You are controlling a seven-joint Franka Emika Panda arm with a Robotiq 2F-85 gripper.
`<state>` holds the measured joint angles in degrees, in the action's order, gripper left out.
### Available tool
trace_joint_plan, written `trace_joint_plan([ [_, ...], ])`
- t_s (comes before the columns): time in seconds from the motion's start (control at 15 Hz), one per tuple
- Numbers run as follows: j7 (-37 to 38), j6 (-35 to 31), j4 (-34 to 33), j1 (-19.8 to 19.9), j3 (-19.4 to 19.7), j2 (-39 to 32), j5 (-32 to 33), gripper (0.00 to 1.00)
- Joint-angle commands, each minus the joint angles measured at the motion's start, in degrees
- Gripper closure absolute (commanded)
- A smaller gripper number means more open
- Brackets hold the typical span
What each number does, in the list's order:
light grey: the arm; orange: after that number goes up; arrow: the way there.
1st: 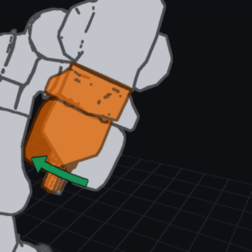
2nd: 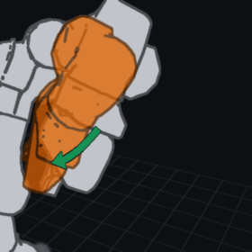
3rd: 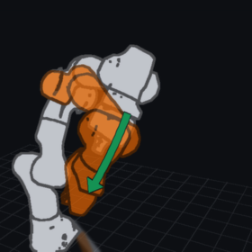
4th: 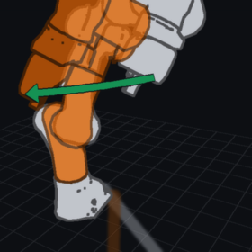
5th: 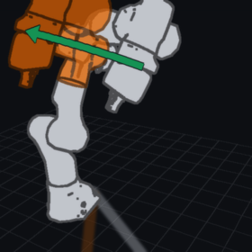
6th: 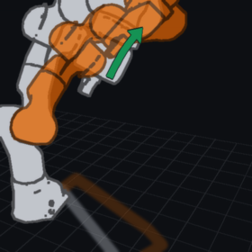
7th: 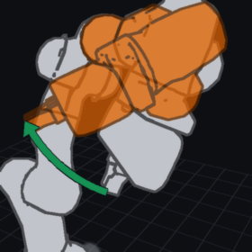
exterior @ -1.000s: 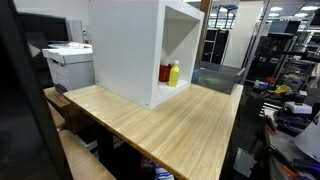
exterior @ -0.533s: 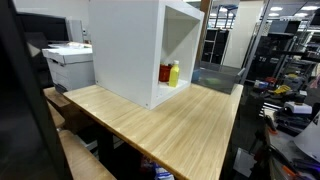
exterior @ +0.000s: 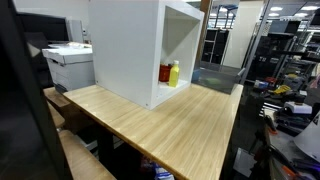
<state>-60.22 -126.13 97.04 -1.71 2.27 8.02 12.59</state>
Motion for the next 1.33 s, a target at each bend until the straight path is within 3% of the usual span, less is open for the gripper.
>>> trace_joint_plan([
  [0.0, -2.39, -1.89, 1.15, -0.18, -0.15, 0.21, -1.70, 0.95],
  [1.27, -2.46, -5.97, -0.54, -0.38, -0.35, -1.80, -5.57, 0.95],
])
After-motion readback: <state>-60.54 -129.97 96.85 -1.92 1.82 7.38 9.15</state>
